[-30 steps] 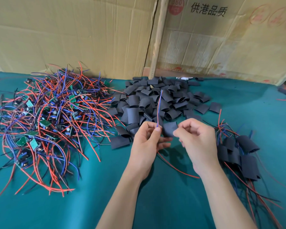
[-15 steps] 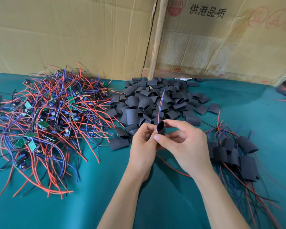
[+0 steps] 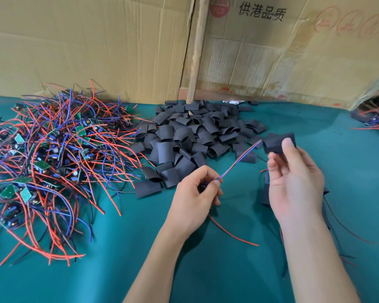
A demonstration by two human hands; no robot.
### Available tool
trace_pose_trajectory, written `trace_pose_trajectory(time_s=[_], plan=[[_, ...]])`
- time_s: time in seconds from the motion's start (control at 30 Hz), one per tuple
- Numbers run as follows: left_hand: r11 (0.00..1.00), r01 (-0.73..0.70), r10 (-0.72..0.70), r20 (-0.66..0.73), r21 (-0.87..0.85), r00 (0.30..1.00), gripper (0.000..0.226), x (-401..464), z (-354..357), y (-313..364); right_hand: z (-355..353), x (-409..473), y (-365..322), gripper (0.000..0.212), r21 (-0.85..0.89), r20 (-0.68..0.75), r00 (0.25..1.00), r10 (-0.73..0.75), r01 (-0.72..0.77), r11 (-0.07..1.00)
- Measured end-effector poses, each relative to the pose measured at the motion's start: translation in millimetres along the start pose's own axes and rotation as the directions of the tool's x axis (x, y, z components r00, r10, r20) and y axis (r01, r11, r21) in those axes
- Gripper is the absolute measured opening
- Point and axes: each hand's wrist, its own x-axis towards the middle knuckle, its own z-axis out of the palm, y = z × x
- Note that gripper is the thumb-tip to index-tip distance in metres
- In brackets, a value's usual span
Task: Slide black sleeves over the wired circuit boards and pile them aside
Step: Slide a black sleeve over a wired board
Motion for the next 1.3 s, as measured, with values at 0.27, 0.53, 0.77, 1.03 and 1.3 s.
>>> trace_pose_trajectory(time_s=[0.27,0.53,0.77,1.03,1.3], plan=[[0.998,0.0,-0.001,0.015,0.06,1.0,0.024,-1,0,0,1,-3,4,0.016,-0.104,0.086,0.996,0.002,0.007,0.995],[0.997,0.044,-0.046,-0.018,-0.062,0.999,0.031,-1,-1,2,4,-12,36,0.009,-0.547,0.311,0.944,0.11,0.083,0.833],[0.978,0.097,-0.083,0.083,-0.187,0.993,0.065,-2,-9,4,7,-21,49,0.002,-0.608,0.385,0.891,0.243,0.046,0.793],[0.977,0.047,-0.046,0.01,-0.209,0.999,0.07,-1,-10,1,5,-16,45,0.01,-0.545,0.31,0.923,0.229,-0.025,0.838],[0.957,0.057,-0.103,-0.15,-0.284,0.983,0.012,1,-5,2,5,-13,38,0.014,-0.436,0.26,0.936,0.236,-0.105,0.894]])
